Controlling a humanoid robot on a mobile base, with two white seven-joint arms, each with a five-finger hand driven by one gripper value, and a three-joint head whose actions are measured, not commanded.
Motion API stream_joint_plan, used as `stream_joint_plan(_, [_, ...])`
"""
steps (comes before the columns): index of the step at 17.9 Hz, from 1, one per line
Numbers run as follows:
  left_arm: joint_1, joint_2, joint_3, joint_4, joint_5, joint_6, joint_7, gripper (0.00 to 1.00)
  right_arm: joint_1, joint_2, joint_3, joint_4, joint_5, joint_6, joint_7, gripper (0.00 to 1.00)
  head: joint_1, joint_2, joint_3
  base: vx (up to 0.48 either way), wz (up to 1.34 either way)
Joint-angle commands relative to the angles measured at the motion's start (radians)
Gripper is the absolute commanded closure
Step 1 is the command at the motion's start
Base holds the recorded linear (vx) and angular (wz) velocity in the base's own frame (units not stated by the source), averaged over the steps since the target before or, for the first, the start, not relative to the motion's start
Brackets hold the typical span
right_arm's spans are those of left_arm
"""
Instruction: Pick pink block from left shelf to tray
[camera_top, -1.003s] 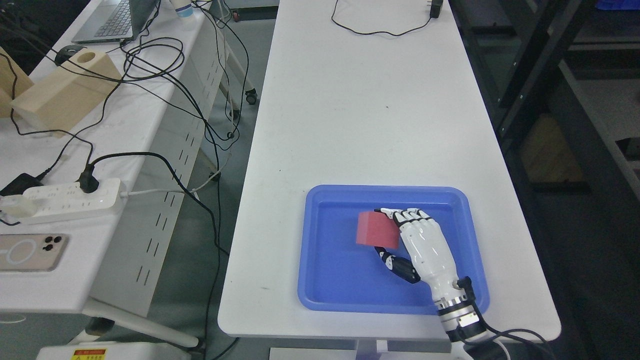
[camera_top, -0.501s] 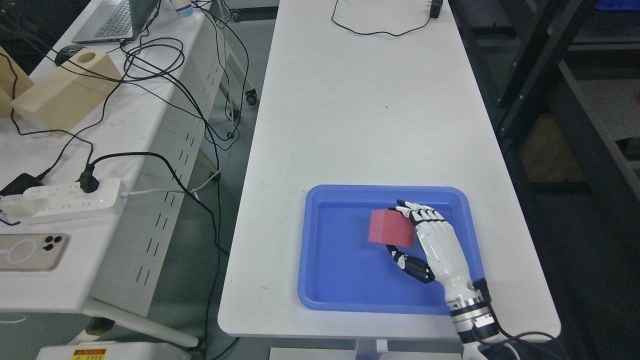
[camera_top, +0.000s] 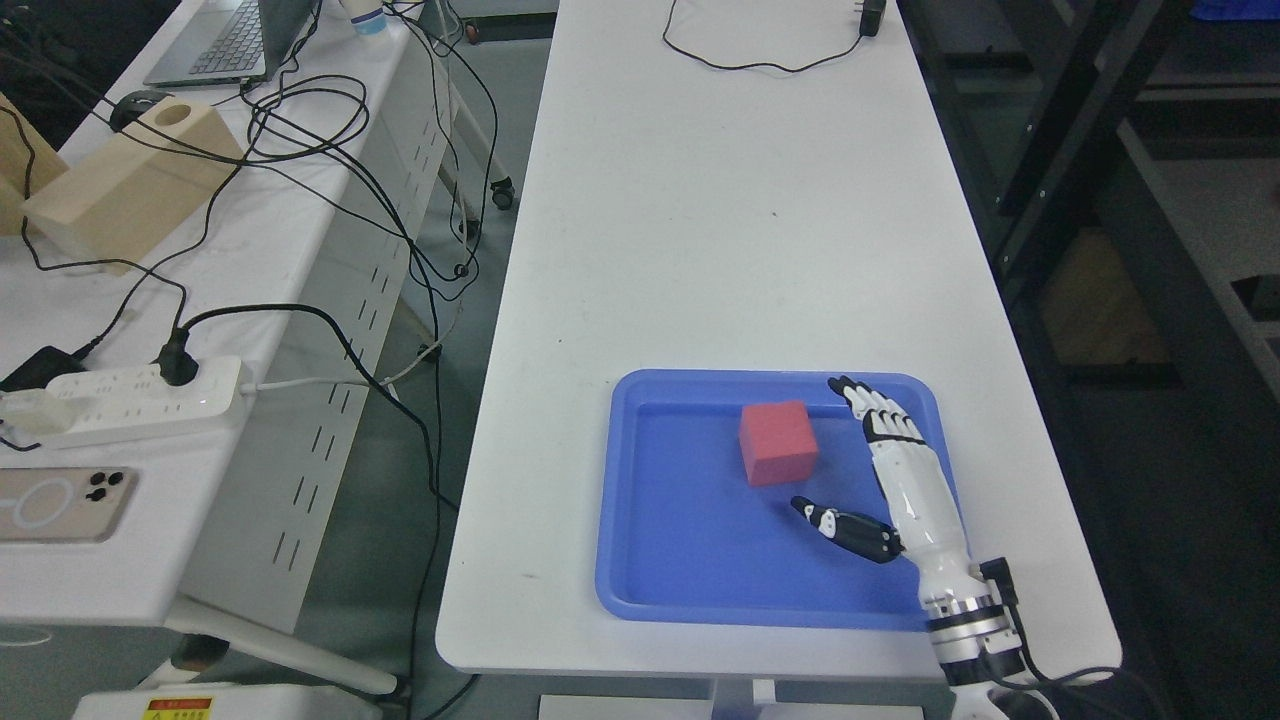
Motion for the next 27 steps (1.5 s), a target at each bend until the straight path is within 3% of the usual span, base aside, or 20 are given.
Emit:
stream_joint_plan(1, [-0.031,0.017,0.0,-0.017,0.0,0.0,0.0,0.0,-0.015,-0.018,-0.032,0.0,-0.425,-0.049,0.007,0.01,0.0,0.0,0.0,0.0,0.0])
stream_joint_plan(6, [-0.029,0.017,0.0,-0.017,0.0,0.0,0.0,0.0,-0.006,-0.018,-0.072,0.0,-0.694,-0.101,0.119,0.01,0.0,0.0,0.0,0.0,0.0])
stream_joint_plan(12, [-0.029,0.017,0.0,-0.017,0.0,0.0,0.0,0.0,0.026,-0.019,-0.074,0.0,-0.746,-0.213,0.121,0.01,0.0,0.0,0.0,-0.008,0.0])
stream_joint_plan(17, [-0.029,0.017,0.0,-0.017,0.0,0.0,0.0,0.0,0.031,-0.021,-0.077,0.0,-0.768,-0.218,0.121,0.01,0.0,0.0,0.0,-0.052,0.0])
stream_joint_plan(20, [-0.029,0.017,0.0,-0.017,0.0,0.0,0.0,0.0,0.037,-0.021,-0.087,0.0,-0.768,-0.179,0.121,0.01,0.0,0.0,0.0,-0.095,0.0])
stream_joint_plan(27, [-0.029,0.017,0.0,-0.017,0.0,0.0,0.0,0.0,0.04,-0.018,-0.133,0.0,-0.771,0.035,0.122,0.0,0.0,0.0,0.0,-0.142,-0.03])
